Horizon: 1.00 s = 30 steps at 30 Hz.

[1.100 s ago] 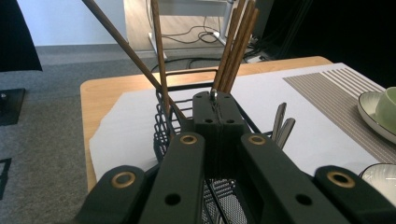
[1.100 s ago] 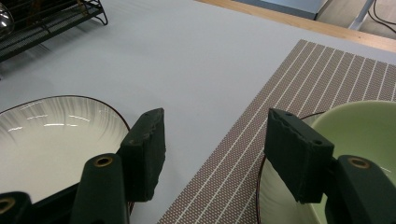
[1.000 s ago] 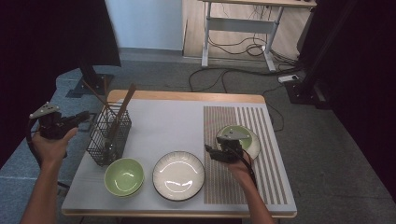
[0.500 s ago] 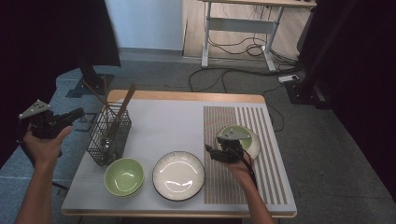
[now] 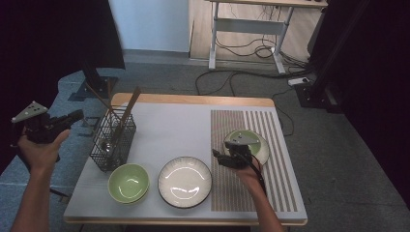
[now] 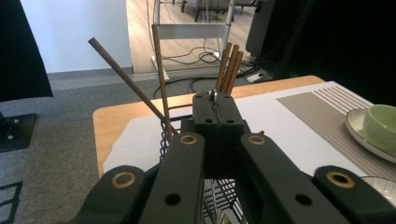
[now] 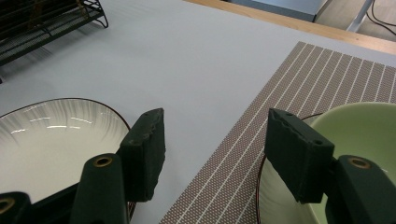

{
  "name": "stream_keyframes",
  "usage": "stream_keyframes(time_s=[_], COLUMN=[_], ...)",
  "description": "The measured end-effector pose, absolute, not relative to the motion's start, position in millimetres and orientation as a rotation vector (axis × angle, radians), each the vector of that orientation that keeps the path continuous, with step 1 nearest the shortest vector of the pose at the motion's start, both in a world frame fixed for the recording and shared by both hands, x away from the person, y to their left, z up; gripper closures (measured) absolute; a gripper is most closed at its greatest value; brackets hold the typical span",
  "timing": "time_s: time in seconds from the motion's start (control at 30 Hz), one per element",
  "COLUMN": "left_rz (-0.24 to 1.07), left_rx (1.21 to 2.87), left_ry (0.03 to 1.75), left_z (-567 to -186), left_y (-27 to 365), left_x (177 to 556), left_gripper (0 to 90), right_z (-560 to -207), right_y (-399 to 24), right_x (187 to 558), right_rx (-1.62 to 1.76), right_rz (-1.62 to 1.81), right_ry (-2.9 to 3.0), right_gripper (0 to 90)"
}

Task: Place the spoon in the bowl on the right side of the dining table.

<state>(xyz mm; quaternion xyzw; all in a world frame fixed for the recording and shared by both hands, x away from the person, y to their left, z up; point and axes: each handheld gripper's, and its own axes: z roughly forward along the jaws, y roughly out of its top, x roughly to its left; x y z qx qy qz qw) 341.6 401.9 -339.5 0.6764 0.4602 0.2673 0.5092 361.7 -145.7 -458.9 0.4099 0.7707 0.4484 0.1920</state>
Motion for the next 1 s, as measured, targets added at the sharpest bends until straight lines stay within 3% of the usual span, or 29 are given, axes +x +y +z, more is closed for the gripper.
stream_keyframes(time_s=[1.0], left_rz=[0.593], left_rx=[1.594], left_ry=[1.041], left_z=[-322], left_y=[402], left_x=[331], left_gripper=[89.8], right_z=[-460], right_y=[-145], right_x=[361], right_rx=[1.144], right_rz=[1.255], right_ry=[2.169], right_gripper=[38.3])
